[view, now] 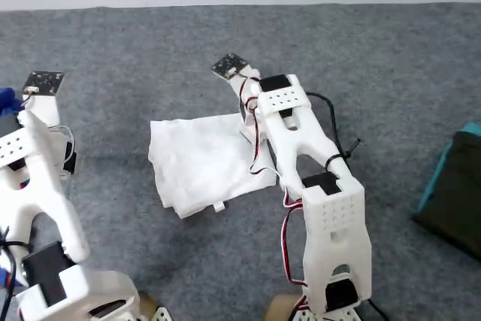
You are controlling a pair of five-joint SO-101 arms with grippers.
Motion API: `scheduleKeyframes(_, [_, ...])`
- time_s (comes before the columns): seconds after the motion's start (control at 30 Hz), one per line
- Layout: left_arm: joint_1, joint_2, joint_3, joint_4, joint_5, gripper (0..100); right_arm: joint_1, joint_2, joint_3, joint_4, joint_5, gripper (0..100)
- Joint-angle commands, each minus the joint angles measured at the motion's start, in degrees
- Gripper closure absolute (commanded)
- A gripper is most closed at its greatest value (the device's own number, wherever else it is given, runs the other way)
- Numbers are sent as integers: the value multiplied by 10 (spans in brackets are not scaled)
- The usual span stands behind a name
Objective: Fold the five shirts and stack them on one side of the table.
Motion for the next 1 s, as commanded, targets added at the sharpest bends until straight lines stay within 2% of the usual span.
scheduleKeyframes(0.0, [-1,-23,-5,6,-3,994,18,-11,-70,2,-4,989])
scheduleKeyframes(0.33, [20,-24,-6,18,3,994,-15,-46,-239,190,-8,989])
scheduleKeyframes(0.53, [151,-26,-7,73,69,994,-12,-73,-295,306,-10,989])
scheduleKeyframes(0.7, [252,-69,-13,75,110,987,40,-102,-296,335,-18,989])
scheduleKeyframes(0.87, [327,-54,-5,79,149,833,116,-148,-277,336,-24,989])
scheduleKeyframes(0.97, [359,-33,1,82,158,805,162,-196,-228,336,-25,989])
